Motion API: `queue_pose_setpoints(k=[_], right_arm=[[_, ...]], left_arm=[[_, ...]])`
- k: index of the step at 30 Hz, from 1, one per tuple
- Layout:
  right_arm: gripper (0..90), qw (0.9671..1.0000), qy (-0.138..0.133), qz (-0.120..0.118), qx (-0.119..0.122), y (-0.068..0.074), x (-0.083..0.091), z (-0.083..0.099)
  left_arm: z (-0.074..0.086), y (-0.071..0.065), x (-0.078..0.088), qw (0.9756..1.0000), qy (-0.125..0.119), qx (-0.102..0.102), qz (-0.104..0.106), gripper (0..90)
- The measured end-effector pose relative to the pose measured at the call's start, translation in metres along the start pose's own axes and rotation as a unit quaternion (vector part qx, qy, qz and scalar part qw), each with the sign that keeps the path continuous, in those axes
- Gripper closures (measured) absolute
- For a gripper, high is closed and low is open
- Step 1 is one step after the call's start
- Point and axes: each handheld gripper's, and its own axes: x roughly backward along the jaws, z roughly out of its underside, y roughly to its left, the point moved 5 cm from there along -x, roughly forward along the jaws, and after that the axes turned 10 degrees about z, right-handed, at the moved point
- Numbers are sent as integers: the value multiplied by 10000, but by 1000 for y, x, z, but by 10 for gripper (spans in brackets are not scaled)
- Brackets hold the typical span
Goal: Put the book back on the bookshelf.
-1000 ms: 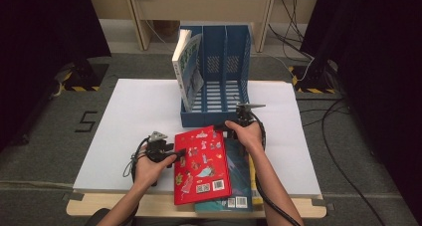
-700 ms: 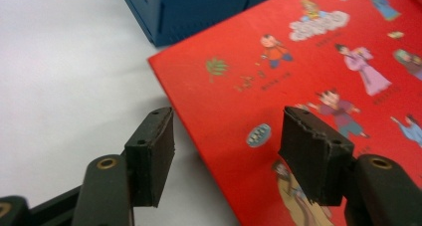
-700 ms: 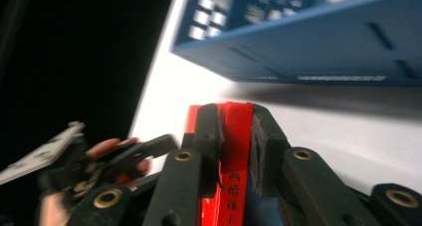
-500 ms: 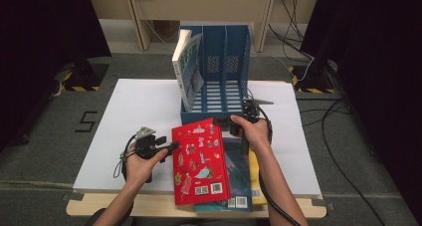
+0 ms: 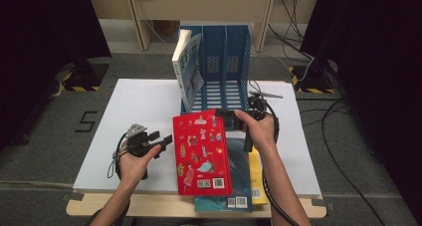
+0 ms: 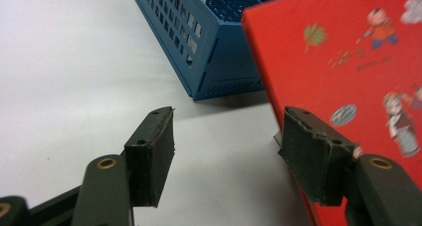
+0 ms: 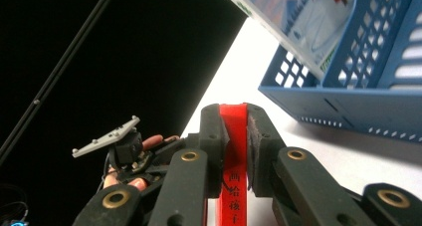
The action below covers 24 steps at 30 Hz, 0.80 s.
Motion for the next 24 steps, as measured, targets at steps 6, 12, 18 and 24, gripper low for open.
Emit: queue_pose_setpoints(k=[6, 12, 18, 24], right_arm=[[808, 9988, -414, 10, 274, 12, 15, -6], [807, 9951, -840, 188, 485, 19, 30, -13], [807, 9877, -1295, 372, 799, 25, 47, -19], [807, 9814, -1614, 479, 927, 31, 64, -23]], left_arm=[[-1, 1, 0, 10000, -78, 1, -14, 373], [-1, 4, 1, 9999, -112, -14, -94, 372], [2, 7, 0, 9999, -77, -15, -136, 373], [4, 11, -2, 9998, -44, -4, -190, 373]])
